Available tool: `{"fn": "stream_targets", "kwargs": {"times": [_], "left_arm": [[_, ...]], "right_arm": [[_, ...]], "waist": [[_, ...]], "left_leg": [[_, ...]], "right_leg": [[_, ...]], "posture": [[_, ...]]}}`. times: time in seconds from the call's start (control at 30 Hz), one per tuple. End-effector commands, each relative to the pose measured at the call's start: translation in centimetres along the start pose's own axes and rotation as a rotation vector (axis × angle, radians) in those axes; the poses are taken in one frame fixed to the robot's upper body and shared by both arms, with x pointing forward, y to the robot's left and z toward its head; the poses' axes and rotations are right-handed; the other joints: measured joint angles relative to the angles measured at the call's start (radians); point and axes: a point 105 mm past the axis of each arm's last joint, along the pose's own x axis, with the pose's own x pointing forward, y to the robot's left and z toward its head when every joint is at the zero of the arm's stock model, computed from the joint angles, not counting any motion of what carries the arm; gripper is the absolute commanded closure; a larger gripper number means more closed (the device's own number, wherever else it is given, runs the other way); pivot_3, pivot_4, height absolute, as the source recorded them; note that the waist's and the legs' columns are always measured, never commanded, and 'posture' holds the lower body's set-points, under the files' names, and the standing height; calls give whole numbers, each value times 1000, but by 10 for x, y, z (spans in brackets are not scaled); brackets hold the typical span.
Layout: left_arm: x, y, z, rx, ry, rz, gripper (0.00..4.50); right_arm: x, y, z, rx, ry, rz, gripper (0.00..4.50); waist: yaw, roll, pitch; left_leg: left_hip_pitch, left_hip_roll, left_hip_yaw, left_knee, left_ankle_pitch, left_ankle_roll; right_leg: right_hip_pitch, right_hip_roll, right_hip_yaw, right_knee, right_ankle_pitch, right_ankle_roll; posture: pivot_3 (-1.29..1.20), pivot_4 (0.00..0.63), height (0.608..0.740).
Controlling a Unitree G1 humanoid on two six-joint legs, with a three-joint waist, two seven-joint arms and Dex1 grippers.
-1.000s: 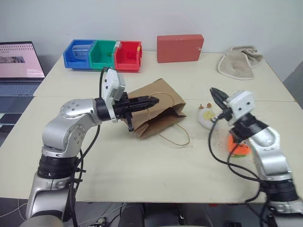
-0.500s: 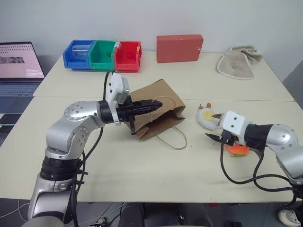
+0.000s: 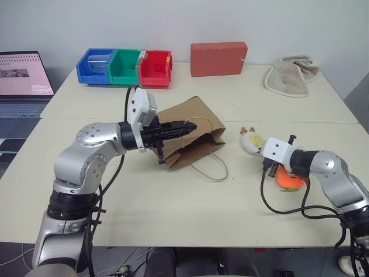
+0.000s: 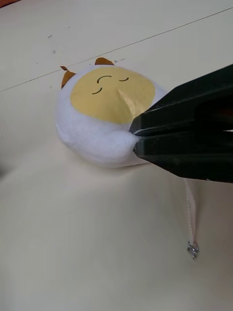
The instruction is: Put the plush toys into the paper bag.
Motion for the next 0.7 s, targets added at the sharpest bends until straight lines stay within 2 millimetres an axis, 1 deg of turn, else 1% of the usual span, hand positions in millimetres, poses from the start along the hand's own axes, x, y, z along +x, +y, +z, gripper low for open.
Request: {"fn": "stream_targets", "kwargs": {"times": [0.03,0.1,0.17,0.23,0.33,0.4,0.43,0.5,0.57,0.63,0.7], "left_arm": [[-3,1,13,51,-28,6,4500],[-3,2,14,51,-30,7,4500],[-2,3,15,49,-36,5,4500],[-2,4,17,47,-42,4,4500],[-2,6,19,50,-47,2,4500],[-1,6,21,53,-51,-1,4500],[-1,6,23,51,-58,-5,4500],[-1,6,27,56,-66,-15,4500],[0,7,29,62,-66,-20,4500],[1,7,33,65,-75,-25,4500],[2,5,36,65,-82,-39,4500]], "right_arm": [[-5,-16,7,-39,-27,-45,4488],[-9,-19,11,-44,-44,-43,4488],[-22,-21,21,-14,-86,7,4488],[-38,-16,33,4,-131,113,4488],[-61,-14,52,15,-183,221,4488],[-71,-10,63,16,-212,280,4488],[-75,-4,71,24,-234,322,4488],[-75,6,89,44,-298,375,4488],[-70,10,102,64,-342,381,4488],[-59,14,114,75,-382,364,4488],[-41,14,124,72,-409,321,4488]], "waist": [[0,0,0],[0,0,0],[1,0,0],[2,1,0],[8,1,0],[7,1,0],[7,0,0],[7,0,0],[6,1,0],[5,0,0],[5,0,0]], "left_leg": [[0,0,0,0,0,0],[0,0,0,0,0,0],[0,0,0,0,0,0],[0,0,0,0,0,0],[-1,0,-1,0,0,0],[-1,0,-1,0,0,0],[0,0,-1,0,0,0],[0,0,-1,0,0,0],[0,0,-1,0,0,0],[0,0,0,1,0,0],[-1,0,0,1,0,0]], "right_leg": [[0,0,0,0,0,0],[0,0,0,0,0,0],[0,0,0,0,0,0],[0,0,0,0,0,0],[0,0,-1,0,0,0],[0,0,-1,0,0,0],[0,0,-1,0,0,0],[0,0,-1,0,0,0],[0,0,-1,0,0,0],[0,0,0,0,0,0],[0,0,0,0,0,0]], "posture": [[0,150,740],[0,150,740],[0,150,740],[0,150,740],[0,150,740],[0,150,740],[0,150,740],[0,150,740],[0,150,740],[0,150,740],[0,150,740]]}}
